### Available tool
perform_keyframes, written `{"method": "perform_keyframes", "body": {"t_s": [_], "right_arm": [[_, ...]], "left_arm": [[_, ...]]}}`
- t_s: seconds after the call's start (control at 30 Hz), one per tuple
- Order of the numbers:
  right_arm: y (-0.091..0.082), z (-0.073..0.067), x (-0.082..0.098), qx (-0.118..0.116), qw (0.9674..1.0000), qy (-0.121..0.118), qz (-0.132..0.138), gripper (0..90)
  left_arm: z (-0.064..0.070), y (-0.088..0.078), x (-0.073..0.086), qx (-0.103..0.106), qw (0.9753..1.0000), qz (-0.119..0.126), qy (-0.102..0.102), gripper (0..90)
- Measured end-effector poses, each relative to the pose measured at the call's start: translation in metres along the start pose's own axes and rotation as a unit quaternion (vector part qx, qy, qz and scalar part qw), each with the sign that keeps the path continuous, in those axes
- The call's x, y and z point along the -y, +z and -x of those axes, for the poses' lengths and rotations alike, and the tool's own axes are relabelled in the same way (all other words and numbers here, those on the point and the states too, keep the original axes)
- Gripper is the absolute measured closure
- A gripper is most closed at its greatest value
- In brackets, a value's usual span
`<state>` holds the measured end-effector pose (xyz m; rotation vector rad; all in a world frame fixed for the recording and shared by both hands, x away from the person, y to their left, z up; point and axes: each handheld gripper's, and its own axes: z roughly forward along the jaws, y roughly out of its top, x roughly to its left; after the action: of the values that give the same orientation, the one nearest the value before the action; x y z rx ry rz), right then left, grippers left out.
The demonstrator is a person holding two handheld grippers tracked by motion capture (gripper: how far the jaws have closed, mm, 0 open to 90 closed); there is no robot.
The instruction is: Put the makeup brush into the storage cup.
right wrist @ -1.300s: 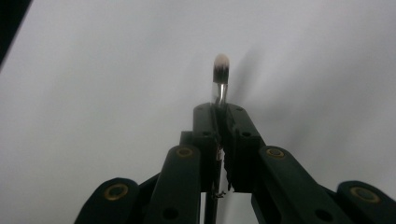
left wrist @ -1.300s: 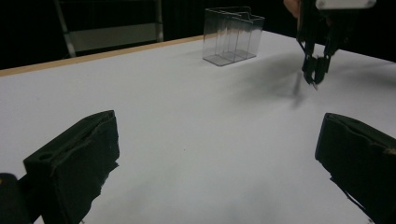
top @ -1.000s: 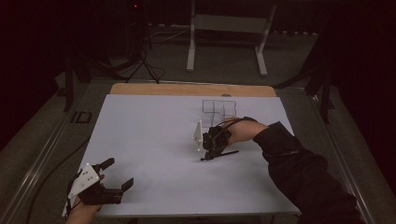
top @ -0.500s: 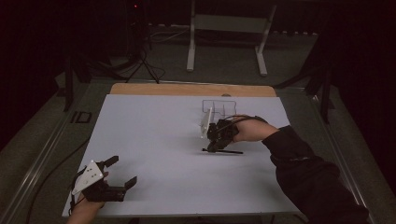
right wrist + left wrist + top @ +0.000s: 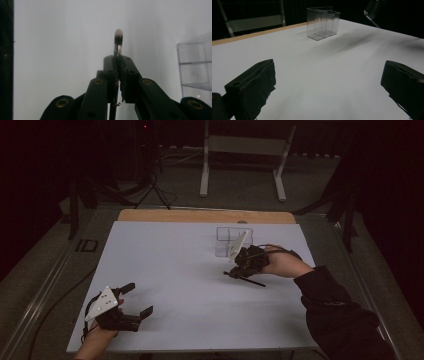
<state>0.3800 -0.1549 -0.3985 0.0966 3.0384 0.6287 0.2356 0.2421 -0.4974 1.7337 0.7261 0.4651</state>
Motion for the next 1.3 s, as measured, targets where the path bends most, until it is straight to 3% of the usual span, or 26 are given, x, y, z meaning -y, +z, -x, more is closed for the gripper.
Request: {"method": "perform_keyframes", "body": {"t_s": [0.1,0.13,0.2,0.3,0.43,0.47,0.5,0.53,0.57,0.6,0.63,0.67,0.77,0.8,0.83,0.87,0.97,1.03,1.07,1.1,1.13,1.17,1.2,1.23,1.27,1.3], "right_arm": [[-0.003,-0.002,0.003,0.008,0.9999,0.013,0.009,84.0],[-0.005,-0.003,0.007,0.024,0.9993,0.016,0.024,84.0],[-0.008,-0.005,0.010,0.032,0.9986,0.020,0.037,84.0],[-0.009,-0.007,0.014,0.032,0.9981,0.029,0.045,84.0],[-0.013,-0.011,0.020,0.053,0.9951,0.046,0.070,83.9],[-0.016,-0.011,0.023,0.063,0.9926,0.056,0.088,84.0],[-0.016,-0.011,0.023,0.063,0.9926,0.056,0.088,84.0],[-0.020,-0.010,0.026,0.065,0.9895,0.073,0.106,84.0],[-0.020,-0.010,0.026,0.065,0.9895,0.073,0.106,84.0],[-0.024,-0.010,0.030,0.074,0.9857,0.083,0.127,84.0],[-0.024,-0.010,0.030,0.074,0.9857,0.083,0.127,84.0],[-0.026,-0.011,0.033,0.083,0.9825,0.088,0.142,84.0],[-0.027,-0.012,0.036,0.084,0.9807,0.091,0.151,84.0],[-0.028,-0.013,0.038,0.088,0.9779,0.099,0.162,84.0],[-0.028,-0.013,0.038,0.088,0.9779,0.099,0.162,84.0],[-0.029,-0.014,0.040,0.094,0.9746,0.107,0.173,84.0],[-0.030,-0.014,0.041,0.092,0.9739,0.110,0.177,84.0],[-0.036,-0.019,0.045,0.115,0.9640,0.118,0.209,84.0],[-0.036,-0.019,0.045,0.115,0.9640,0.118,0.209,84.0],[-0.037,-0.022,0.046,0.119,0.9606,0.123,0.219,83.9],[-0.037,-0.022,0.046,0.119,0.9606,0.123,0.219,83.9],[-0.039,-0.026,0.045,0.123,0.9561,0.130,0.232,83.9],[-0.039,-0.026,0.045,0.123,0.9561,0.130,0.232,83.9],[-0.042,-0.030,0.045,0.140,0.9497,0.128,0.249,83.9],[-0.042,-0.030,0.045,0.140,0.9497,0.128,0.249,83.9],[-0.046,-0.034,0.045,0.143,0.9401,0.143,0.274,83.9]], "left_arm": [[0.000,0.002,-0.001,0.003,1.0000,-0.001,0.000,0.6],[0.000,0.004,-0.001,0.007,1.0000,0.000,0.000,0.6],[0.000,0.006,-0.002,0.009,1.0000,0.000,0.002,0.6],[0.000,0.007,-0.002,0.012,0.9999,0.001,0.003,0.6],[0.000,0.009,-0.003,0.016,0.9999,0.001,0.003,0.6],[0.000,0.010,-0.004,0.016,0.9999,0.001,0.003,0.6],[0.000,0.010,-0.004,0.016,0.9999,0.001,0.003,0.6],[0.000,0.010,-0.004,0.016,0.9999,0.000,0.004,0.6],[0.000,0.010,-0.004,0.016,0.9999,0.000,0.004,0.6],[0.000,0.011,-0.004,0.017,0.9999,0.001,0.004,0.6],[0.000,0.011,-0.004,0.017,0.9999,0.001,0.004,0.6],[0.000,0.011,-0.004,0.017,0.9998,0.001,0.003,0.6],[0.000,0.011,-0.004,0.017,0.9998,0.001,0.004,0.6],[0.000,0.011,-0.004,0.017,0.9998,0.001,0.004,0.6],[0.000,0.011,-0.004,0.017,0.9998,0.001,0.004,0.6],[0.000,0.011,-0.004,0.017,0.9999,0.001,0.004,0.6],[0.000,0.011,-0.004,0.017,0.9998,0.002,0.002,0.6],[0.000,0.011,-0.004,0.018,0.9998,0.001,0.004,0.6],[0.000,0.011,-0.004,0.018,0.9998,0.001,0.004,0.6],[0.000,0.011,-0.004,0.018,0.9998,0.001,0.004,0.6],[0.000,0.011,-0.004,0.018,0.9998,0.001,0.004,0.6],[0.000,0.011,-0.004,0.018,0.9998,0.001,0.004,0.6],[0.000,0.011,-0.004,0.018,0.9998,0.001,0.004,0.6],[0.000,0.011,-0.004,0.018,0.9998,0.002,0.003,0.6],[0.000,0.011,-0.004,0.018,0.9998,0.002,0.003,0.6],[0.000,0.011,-0.004,0.018,0.9998,0.003,0.002,0.6]]}}
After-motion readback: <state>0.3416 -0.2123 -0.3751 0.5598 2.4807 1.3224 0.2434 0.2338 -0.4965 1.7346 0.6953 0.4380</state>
